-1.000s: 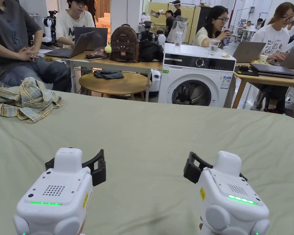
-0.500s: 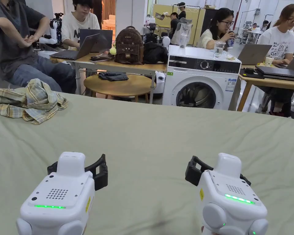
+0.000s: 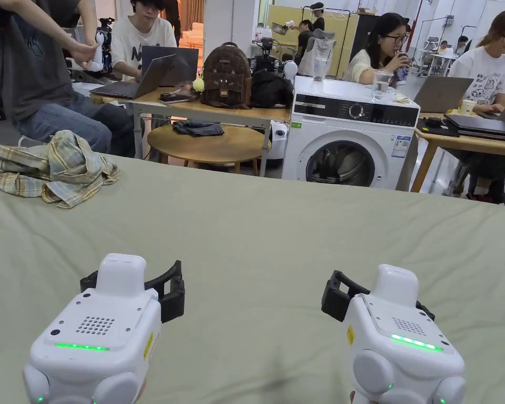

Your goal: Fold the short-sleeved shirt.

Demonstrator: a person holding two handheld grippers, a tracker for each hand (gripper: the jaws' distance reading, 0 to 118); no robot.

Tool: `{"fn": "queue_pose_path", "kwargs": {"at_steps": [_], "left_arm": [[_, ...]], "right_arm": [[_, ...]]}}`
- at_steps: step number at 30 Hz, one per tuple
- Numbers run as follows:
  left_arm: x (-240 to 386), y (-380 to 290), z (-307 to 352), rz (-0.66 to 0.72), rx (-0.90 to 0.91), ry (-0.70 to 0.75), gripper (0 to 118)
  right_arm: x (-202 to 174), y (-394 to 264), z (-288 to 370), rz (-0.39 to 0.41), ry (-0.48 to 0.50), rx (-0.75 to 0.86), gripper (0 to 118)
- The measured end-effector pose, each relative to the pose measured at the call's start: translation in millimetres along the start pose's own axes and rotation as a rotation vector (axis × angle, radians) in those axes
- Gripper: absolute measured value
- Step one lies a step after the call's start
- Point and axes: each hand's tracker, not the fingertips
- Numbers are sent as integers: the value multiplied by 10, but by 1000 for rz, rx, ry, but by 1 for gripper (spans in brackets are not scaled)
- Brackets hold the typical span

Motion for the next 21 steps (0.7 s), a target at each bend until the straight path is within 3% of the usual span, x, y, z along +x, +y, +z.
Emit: {"fn": "queue_pose_path", "kwargs": {"at_steps": [14, 18, 20, 21], "left_arm": [[27, -13, -25, -4, -15, 22, 72], [32, -31, -43, -17, -24, 17, 72], [33, -40, -52, -21, -28, 17, 72], [33, -44, -55, -22, -28, 17, 72]], "right_arm": [[-115, -38, -18, 78, -21, 8, 91], [-64, -47, -107, 78, -22, -18, 91], [8, -55, -120, 53, 37, -27, 91], [-7, -39, -117, 62, 11, -33, 91]]}}
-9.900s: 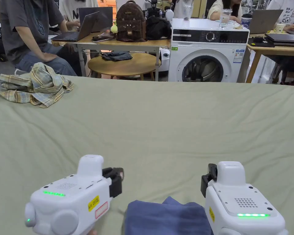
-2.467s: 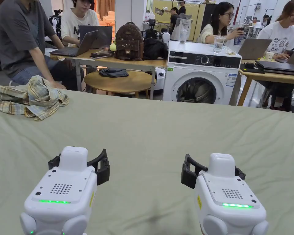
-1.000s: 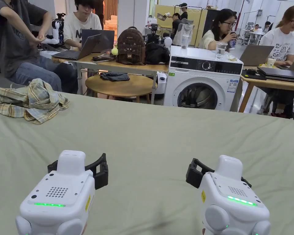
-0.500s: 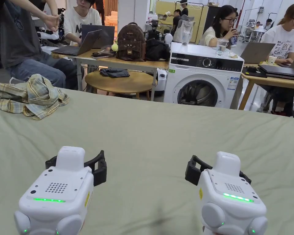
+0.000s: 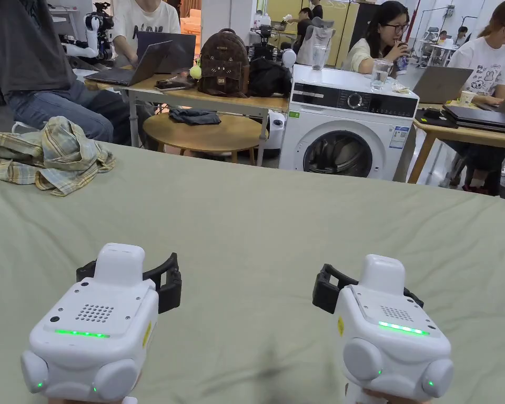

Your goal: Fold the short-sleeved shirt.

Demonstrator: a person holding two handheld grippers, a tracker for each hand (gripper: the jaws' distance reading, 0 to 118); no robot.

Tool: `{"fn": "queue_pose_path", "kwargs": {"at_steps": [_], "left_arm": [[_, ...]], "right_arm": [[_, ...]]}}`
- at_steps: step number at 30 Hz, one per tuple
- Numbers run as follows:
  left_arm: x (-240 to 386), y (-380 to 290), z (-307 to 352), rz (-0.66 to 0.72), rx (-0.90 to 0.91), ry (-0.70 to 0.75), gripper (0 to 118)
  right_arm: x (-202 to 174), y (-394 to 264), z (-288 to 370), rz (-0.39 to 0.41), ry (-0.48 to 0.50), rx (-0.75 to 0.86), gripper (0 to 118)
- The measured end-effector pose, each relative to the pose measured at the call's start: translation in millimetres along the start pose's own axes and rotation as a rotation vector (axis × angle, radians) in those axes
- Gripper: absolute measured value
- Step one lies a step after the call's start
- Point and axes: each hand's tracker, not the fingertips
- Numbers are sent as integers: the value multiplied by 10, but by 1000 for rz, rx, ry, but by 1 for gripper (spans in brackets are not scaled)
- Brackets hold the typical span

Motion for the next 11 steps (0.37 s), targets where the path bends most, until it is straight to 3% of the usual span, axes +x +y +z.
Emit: {"fn": "queue_pose_path", "kwargs": {"at_steps": [1, 4, 11], "left_arm": [[1, -3, -1, 0, -1, 0, 72], [0, -1, -12, 2, -5, -1, 72], [7, 4, -55, -4, -5, 2, 72]], "right_arm": [[-11, 6, -1, 10, -62, -23, 91], [79, -16, -2, -30, 50, -4, 91], [125, -40, -56, -4, 93, -31, 91]]}}
